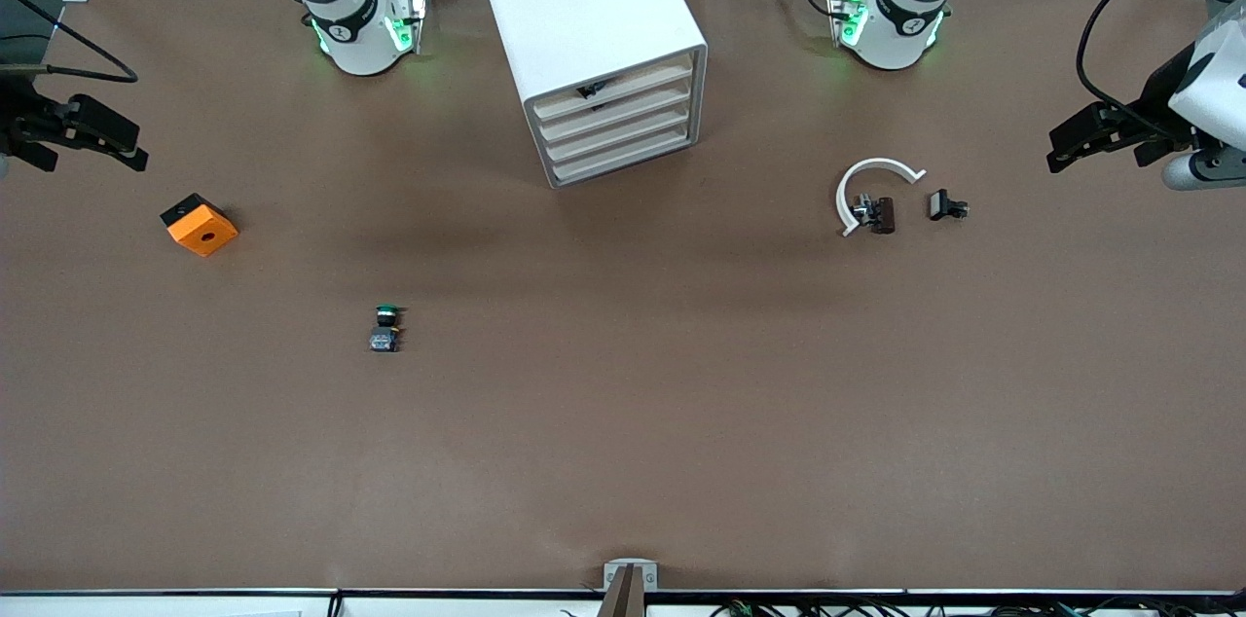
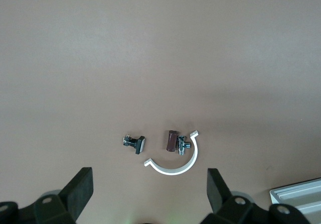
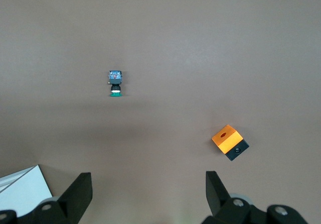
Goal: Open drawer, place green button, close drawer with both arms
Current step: 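Move the right gripper toward the button while the left gripper approaches the cabinet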
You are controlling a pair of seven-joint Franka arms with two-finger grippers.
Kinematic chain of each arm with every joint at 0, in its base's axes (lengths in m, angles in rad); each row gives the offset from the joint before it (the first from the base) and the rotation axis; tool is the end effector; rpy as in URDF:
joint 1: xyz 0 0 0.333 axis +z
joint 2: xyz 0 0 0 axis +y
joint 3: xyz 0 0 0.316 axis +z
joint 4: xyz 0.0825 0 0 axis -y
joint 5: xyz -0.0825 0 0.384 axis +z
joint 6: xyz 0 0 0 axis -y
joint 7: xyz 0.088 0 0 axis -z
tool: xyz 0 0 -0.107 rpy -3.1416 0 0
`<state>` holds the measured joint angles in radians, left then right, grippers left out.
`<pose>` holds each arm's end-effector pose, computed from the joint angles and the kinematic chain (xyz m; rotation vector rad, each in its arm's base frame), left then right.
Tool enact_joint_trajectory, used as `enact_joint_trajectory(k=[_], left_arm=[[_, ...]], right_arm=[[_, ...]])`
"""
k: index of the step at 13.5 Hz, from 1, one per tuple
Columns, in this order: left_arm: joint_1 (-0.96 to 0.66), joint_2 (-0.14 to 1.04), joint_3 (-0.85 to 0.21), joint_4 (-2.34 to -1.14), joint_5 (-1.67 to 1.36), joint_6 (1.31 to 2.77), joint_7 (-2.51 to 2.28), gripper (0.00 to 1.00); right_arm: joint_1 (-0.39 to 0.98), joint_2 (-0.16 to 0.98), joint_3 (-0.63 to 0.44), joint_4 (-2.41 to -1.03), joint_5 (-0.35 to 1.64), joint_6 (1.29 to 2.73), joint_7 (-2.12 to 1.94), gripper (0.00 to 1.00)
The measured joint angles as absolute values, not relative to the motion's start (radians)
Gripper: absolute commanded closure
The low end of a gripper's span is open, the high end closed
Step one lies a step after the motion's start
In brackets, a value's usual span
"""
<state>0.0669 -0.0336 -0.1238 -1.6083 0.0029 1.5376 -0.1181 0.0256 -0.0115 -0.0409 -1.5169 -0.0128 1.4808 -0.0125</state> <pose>0.5393 -0.0316 0.6223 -3.1293 -0.0961 0.0573 0.5419 -0.0099 0.6482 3.1294 -0.0059 -0.0388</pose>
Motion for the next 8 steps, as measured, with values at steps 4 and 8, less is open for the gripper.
enact_joint_trajectory(k=[4, 8], left_arm=[[0.067, -0.032, -0.124, -1.608, 0.003, 1.538, -0.118, 0.0], [0.063, 0.008, -0.127, -1.608, 0.003, 1.537, -0.118, 0.0]], right_arm=[[0.026, -0.012, -0.041, -1.517, -0.013, 1.481, -0.013, 0.0], [0.026, -0.012, -0.041, -1.517, -0.013, 1.483, -0.013, 0.0]])
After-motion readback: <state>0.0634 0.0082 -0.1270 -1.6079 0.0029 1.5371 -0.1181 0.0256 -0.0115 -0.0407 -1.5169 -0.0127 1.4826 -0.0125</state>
